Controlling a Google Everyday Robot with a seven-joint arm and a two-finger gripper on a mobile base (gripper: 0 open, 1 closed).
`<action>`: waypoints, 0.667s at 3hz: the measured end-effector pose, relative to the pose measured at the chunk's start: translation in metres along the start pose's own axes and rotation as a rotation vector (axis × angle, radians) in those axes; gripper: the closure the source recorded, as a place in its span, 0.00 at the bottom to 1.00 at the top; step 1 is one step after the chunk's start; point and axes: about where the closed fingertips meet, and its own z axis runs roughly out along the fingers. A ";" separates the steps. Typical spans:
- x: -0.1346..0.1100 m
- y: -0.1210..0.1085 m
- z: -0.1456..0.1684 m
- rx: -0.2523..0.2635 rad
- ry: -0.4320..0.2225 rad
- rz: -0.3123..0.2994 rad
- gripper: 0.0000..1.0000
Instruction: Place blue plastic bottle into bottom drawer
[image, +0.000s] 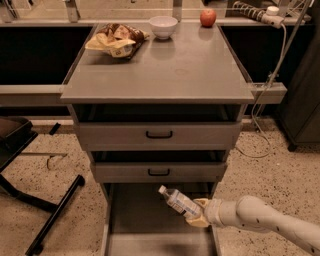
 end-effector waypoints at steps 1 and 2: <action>0.000 0.000 0.000 0.000 0.000 0.000 1.00; 0.013 0.002 0.010 -0.030 -0.058 0.026 1.00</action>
Offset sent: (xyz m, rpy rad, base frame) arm -0.0042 -0.0097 -0.0515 0.2201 0.0291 0.0197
